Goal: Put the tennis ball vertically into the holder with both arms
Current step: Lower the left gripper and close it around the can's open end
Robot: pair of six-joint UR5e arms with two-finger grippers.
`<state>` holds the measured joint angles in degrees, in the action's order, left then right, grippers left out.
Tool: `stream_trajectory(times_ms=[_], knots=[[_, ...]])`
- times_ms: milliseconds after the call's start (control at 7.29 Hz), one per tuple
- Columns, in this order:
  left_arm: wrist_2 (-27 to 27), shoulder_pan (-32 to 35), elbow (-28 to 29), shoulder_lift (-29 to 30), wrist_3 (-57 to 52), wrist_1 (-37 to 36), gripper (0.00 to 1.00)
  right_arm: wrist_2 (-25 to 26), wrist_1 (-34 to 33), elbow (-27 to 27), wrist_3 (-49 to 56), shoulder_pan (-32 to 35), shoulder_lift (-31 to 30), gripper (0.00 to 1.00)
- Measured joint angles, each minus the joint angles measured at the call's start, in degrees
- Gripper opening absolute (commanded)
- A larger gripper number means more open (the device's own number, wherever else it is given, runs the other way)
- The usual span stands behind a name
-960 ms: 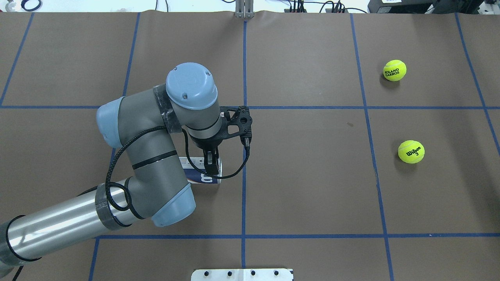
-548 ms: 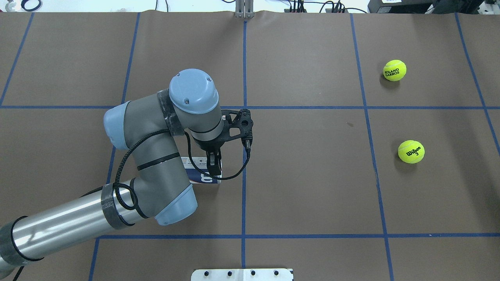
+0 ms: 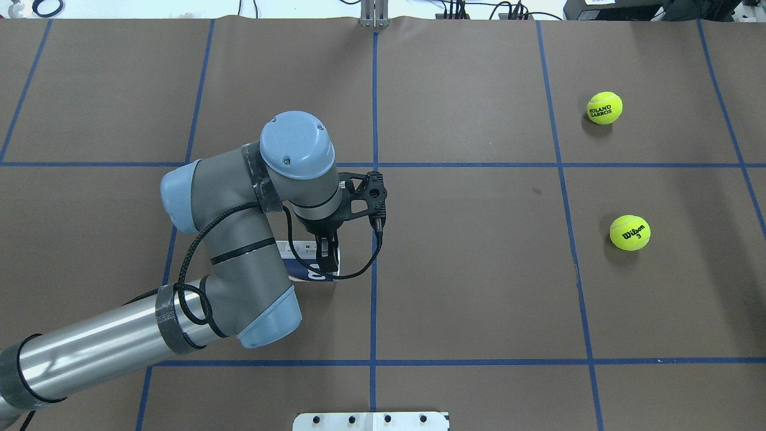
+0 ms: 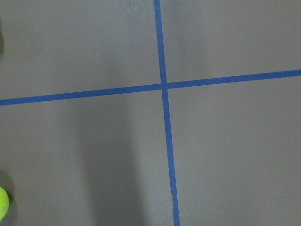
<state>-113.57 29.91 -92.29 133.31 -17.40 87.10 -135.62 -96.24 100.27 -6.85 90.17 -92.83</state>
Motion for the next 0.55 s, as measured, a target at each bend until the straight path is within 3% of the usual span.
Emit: stream_trajectory(times_ms=[548], knots=[[0.0,-1.0,0.3,-0.1,0.0,0.0,0.99,0.0,0.0,-0.2,0.1,0.0,-0.1,0.99]])
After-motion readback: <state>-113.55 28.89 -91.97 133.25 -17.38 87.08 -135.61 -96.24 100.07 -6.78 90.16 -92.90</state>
